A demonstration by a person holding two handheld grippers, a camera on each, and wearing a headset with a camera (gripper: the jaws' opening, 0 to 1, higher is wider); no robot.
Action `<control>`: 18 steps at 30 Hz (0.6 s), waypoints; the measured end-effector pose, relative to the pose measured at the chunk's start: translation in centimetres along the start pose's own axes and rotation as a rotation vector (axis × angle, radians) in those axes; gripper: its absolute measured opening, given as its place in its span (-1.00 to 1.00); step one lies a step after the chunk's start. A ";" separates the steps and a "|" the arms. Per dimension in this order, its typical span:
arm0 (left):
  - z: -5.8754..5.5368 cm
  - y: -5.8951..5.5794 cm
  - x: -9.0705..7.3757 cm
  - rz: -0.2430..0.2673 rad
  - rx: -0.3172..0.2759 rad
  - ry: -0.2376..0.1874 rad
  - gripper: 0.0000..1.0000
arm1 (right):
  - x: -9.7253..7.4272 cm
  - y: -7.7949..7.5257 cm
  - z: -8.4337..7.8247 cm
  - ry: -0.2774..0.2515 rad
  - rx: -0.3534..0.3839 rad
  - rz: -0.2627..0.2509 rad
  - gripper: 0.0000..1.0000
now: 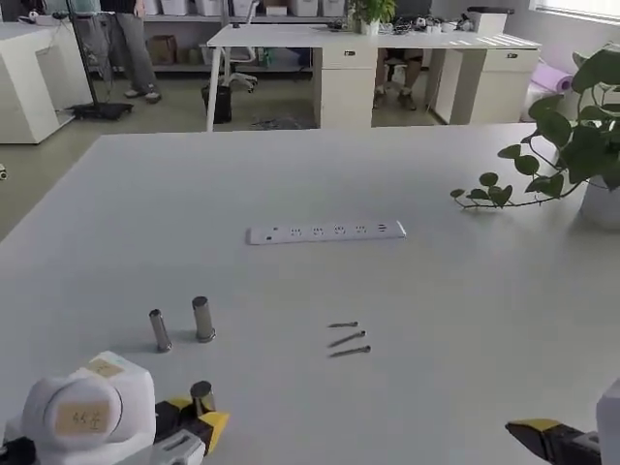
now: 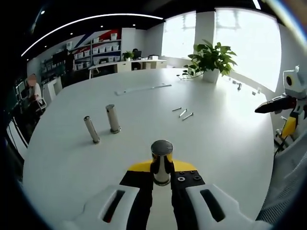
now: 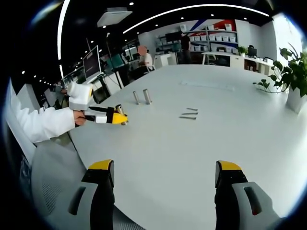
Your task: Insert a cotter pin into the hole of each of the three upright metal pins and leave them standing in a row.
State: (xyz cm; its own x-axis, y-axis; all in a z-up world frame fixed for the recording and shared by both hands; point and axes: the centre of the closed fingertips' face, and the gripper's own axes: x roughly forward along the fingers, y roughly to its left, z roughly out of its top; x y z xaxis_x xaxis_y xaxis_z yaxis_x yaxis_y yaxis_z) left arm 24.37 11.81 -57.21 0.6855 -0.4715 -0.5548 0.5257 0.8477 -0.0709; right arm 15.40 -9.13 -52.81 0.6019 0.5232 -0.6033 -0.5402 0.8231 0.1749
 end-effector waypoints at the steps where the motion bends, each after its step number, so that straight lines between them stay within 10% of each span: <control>1: -0.1 -0.1 0.0 -0.002 0.003 0.002 -0.78 | 0.0 0.0 0.0 -0.002 0.000 0.000 0.70; 18: -1.1 -0.7 0.7 -0.007 0.045 0.022 -0.78 | 0.2 0.2 -0.2 0.014 0.009 0.012 0.68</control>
State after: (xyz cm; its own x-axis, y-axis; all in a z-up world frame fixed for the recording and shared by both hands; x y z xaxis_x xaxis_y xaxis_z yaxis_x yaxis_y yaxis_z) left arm 23.90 11.15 -58.46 0.6705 -0.4714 -0.5729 0.5530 0.8324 -0.0377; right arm 15.33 -8.93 -53.10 0.5873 0.5300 -0.6117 -0.5422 0.8188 0.1887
